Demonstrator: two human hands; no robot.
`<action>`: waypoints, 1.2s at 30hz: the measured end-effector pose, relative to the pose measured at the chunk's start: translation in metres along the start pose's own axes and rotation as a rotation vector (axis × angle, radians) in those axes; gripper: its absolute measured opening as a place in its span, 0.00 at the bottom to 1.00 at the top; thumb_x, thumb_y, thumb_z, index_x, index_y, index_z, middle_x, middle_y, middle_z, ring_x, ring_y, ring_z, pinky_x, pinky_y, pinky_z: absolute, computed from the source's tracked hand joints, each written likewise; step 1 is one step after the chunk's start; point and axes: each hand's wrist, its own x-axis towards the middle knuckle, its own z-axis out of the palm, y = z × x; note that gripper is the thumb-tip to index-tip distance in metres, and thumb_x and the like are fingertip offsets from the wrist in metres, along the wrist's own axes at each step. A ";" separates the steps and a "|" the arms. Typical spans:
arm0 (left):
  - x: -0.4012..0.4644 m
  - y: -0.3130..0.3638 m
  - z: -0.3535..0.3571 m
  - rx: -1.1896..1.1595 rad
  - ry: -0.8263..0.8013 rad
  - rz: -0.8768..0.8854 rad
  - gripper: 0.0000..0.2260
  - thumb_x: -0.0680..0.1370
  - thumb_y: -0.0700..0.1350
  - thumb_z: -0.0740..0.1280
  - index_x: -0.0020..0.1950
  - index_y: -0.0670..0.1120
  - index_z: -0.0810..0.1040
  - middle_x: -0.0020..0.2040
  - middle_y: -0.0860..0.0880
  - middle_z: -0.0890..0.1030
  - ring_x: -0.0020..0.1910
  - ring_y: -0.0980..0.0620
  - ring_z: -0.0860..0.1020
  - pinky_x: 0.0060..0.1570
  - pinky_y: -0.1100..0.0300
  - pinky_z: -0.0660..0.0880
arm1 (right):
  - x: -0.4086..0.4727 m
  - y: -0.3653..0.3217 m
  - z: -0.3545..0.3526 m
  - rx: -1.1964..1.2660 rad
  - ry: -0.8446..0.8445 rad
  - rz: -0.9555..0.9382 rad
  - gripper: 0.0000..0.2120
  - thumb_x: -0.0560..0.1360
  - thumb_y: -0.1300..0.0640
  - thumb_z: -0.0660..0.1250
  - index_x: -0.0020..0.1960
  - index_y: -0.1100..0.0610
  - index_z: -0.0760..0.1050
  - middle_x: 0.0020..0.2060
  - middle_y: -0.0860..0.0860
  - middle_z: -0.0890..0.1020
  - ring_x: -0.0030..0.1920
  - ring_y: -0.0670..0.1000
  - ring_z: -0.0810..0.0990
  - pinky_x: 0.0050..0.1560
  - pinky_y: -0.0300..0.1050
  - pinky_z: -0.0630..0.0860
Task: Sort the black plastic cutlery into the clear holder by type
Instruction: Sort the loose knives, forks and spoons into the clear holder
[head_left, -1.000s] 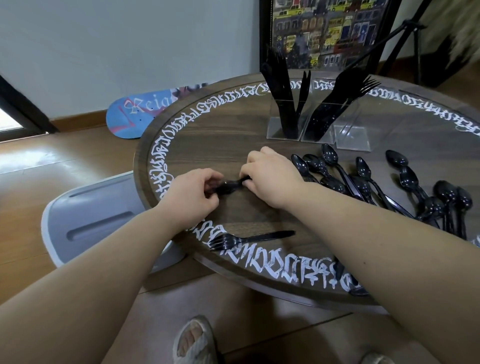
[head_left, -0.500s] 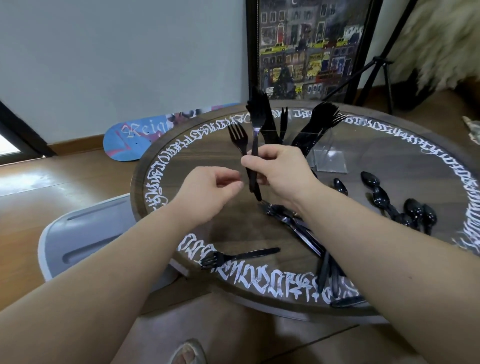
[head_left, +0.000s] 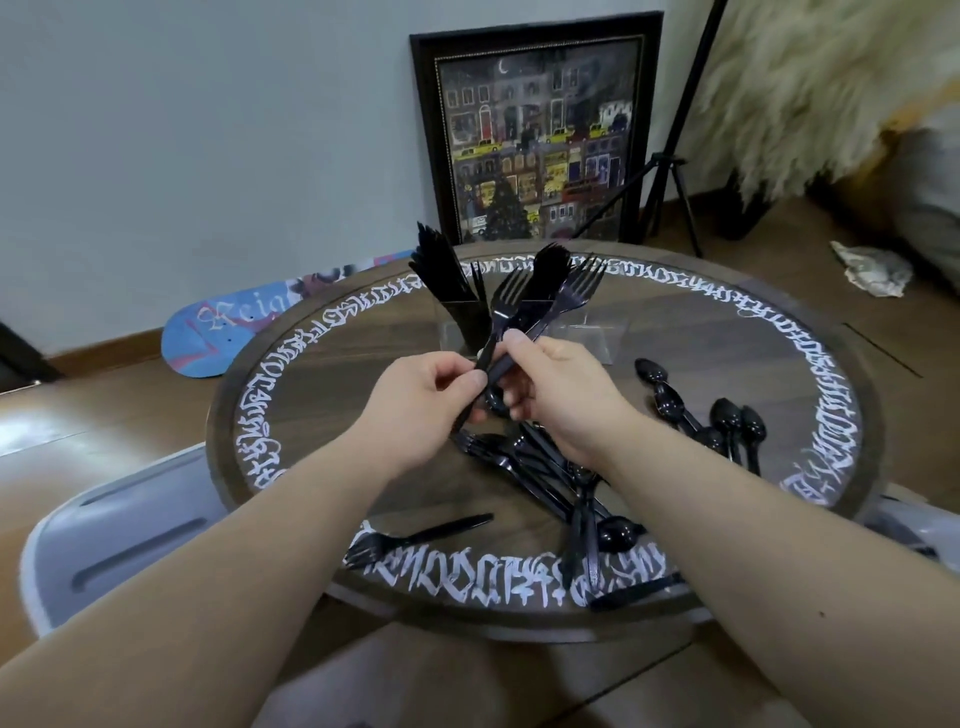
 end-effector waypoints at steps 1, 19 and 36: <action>0.001 0.000 0.001 0.056 0.030 0.020 0.09 0.79 0.43 0.64 0.41 0.46 0.80 0.32 0.52 0.81 0.28 0.62 0.75 0.40 0.60 0.73 | -0.002 -0.001 -0.004 0.037 -0.021 0.022 0.14 0.81 0.55 0.58 0.47 0.63 0.78 0.33 0.52 0.75 0.30 0.47 0.71 0.31 0.39 0.70; 0.010 0.000 0.005 0.295 0.026 0.048 0.14 0.81 0.44 0.57 0.36 0.45 0.72 0.30 0.53 0.74 0.28 0.55 0.68 0.33 0.60 0.65 | 0.001 -0.010 -0.050 0.265 0.203 -0.034 0.04 0.74 0.65 0.69 0.46 0.63 0.74 0.36 0.56 0.78 0.33 0.49 0.79 0.36 0.39 0.78; 0.017 0.003 0.007 0.355 -0.077 0.114 0.11 0.82 0.47 0.57 0.49 0.51 0.79 0.31 0.55 0.73 0.32 0.59 0.70 0.35 0.64 0.66 | 0.016 -0.003 -0.045 0.100 0.286 -0.136 0.06 0.76 0.68 0.64 0.51 0.61 0.77 0.41 0.57 0.81 0.36 0.48 0.82 0.41 0.42 0.81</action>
